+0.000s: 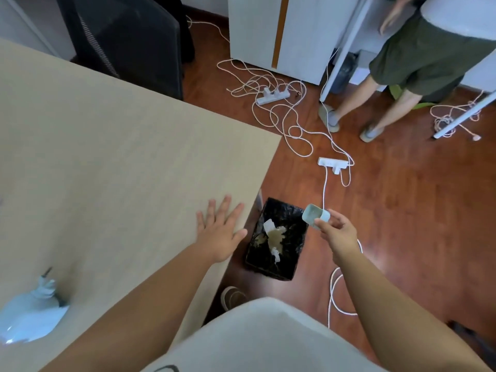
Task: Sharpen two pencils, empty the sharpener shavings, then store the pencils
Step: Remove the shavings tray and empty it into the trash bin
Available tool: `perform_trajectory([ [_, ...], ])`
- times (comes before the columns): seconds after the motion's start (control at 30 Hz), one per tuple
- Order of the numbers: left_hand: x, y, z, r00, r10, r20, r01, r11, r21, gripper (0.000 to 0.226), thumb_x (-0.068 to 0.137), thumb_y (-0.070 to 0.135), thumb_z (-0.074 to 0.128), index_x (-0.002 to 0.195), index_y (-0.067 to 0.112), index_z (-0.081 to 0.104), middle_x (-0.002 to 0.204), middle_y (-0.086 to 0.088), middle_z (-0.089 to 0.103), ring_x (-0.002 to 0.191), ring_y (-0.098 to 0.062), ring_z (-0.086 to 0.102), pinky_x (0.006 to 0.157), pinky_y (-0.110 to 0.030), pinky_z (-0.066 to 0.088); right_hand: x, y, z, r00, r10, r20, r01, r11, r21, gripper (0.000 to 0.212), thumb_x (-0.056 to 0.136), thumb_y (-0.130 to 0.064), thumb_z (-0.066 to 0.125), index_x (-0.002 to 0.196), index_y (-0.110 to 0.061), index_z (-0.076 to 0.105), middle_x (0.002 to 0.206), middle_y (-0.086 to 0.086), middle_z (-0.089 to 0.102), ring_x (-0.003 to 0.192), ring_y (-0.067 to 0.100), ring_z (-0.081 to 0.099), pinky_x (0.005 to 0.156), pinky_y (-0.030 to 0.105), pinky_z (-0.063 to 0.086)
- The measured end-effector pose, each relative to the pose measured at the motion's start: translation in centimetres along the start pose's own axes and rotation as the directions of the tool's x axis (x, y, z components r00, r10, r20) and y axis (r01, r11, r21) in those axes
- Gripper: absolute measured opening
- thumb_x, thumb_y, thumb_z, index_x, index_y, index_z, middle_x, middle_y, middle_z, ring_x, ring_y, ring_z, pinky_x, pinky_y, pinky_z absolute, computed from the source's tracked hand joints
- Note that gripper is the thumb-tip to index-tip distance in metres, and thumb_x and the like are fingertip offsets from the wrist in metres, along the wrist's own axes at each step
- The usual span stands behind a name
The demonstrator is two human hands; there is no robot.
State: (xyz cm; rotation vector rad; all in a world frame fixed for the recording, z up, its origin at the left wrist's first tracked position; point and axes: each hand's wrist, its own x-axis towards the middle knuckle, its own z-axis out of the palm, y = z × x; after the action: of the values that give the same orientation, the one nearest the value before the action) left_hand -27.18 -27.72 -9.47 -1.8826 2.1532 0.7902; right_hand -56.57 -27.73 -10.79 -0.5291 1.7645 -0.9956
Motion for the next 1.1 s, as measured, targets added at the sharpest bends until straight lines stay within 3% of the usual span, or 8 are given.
perform_trajectory([
  [0.13, -0.1, 0.1, -0.3, 1.0, -0.001, 0.019, 0.001, 1.0, 0.003, 0.064, 0.095, 0.058, 0.025, 0.146, 0.046, -0.013, 0.153, 0.01, -0.033, 0.139, -0.027, -0.034, 0.112, -0.056, -0.017, 1.1, 1.6, -0.4, 0.997, 0.0, -0.079, -0.005, 0.998, -0.066, 0.051, 0.073, -0.015, 0.078, 0.12, -0.019, 0.06, 0.085, -0.003, 0.06, 0.08, 0.017, 0.059, 0.087, 0.036, 0.05],
  [0.3, -0.2, 0.0, -0.3, 0.999, 0.005, 0.033, -0.005, 1.0, 0.003, 0.064, 0.095, 0.059, 0.025, 0.145, 0.048, -0.014, 0.153, 0.011, -0.034, 0.139, -0.026, -0.034, 0.112, -0.056, -0.016, 2.2, 2.0, -0.6, 0.993, -0.034, -0.11, 0.017, 0.988, -0.151, 0.05, 0.07, -0.019, 0.078, 0.116, -0.024, 0.061, 0.094, 0.001, 0.064, 0.085, 0.021, 0.063, 0.088, 0.038, 0.052],
  [0.47, -0.3, 0.1, -0.3, 1.0, 0.008, 0.023, -0.008, 1.0, -0.002, 0.064, 0.095, 0.059, 0.025, 0.145, 0.048, -0.014, 0.153, 0.011, -0.033, 0.139, -0.026, -0.034, 0.113, -0.056, -0.016, 2.8, 2.0, -0.5, 0.987, -0.133, -0.086, 0.095, 0.931, -0.352, 0.049, 0.067, -0.025, 0.077, 0.113, -0.029, 0.061, 0.108, 0.003, 0.065, 0.089, 0.022, 0.065, 0.088, 0.044, 0.054],
  [0.67, -0.3, 0.0, -0.3, 1.0, 0.01, 0.019, -0.01, 1.0, 0.005, 0.064, 0.095, 0.06, 0.024, 0.145, 0.048, -0.014, 0.153, 0.012, -0.034, 0.139, -0.026, -0.035, 0.112, -0.056, -0.017, 3.5, 2.3, 0.3, 0.96, -0.277, 0.042, 0.25, 0.777, -0.578, 0.048, 0.074, -0.018, 0.074, 0.12, -0.025, 0.061, 0.113, 0.007, 0.05, 0.1, 0.022, 0.057, 0.09, 0.029, 0.045],
  [0.9, -0.3, -0.1, -0.2, 1.0, 0.012, 0.021, -0.012, 1.0, 0.017, 0.063, 0.095, 0.06, 0.022, 0.144, 0.048, -0.016, 0.152, 0.012, -0.035, 0.138, -0.025, -0.037, 0.112, -0.054, -0.018, 3.6, 3.0, 1.5, 0.89, -0.379, 0.253, 0.428, 0.505, -0.75, 0.047, 0.075, -0.012, 0.067, 0.121, -0.021, 0.06, 0.11, 0.012, 0.049, 0.105, 0.031, 0.047, 0.09, 0.043, 0.047],
  [1.1, -0.3, 0.0, -0.2, 1.0, 0.016, 0.016, -0.016, 1.0, 0.016, 0.063, 0.095, 0.06, 0.023, 0.144, 0.049, -0.016, 0.152, 0.012, -0.034, 0.138, -0.025, -0.037, 0.111, -0.054, -0.018, 3.0, 3.1, 2.0, 0.835, -0.434, 0.339, 0.496, 0.325, -0.805, 0.048, 0.074, -0.008, 0.065, 0.12, -0.018, 0.06, 0.109, 0.013, 0.051, 0.097, 0.033, 0.047, 0.081, 0.041, 0.049],
])
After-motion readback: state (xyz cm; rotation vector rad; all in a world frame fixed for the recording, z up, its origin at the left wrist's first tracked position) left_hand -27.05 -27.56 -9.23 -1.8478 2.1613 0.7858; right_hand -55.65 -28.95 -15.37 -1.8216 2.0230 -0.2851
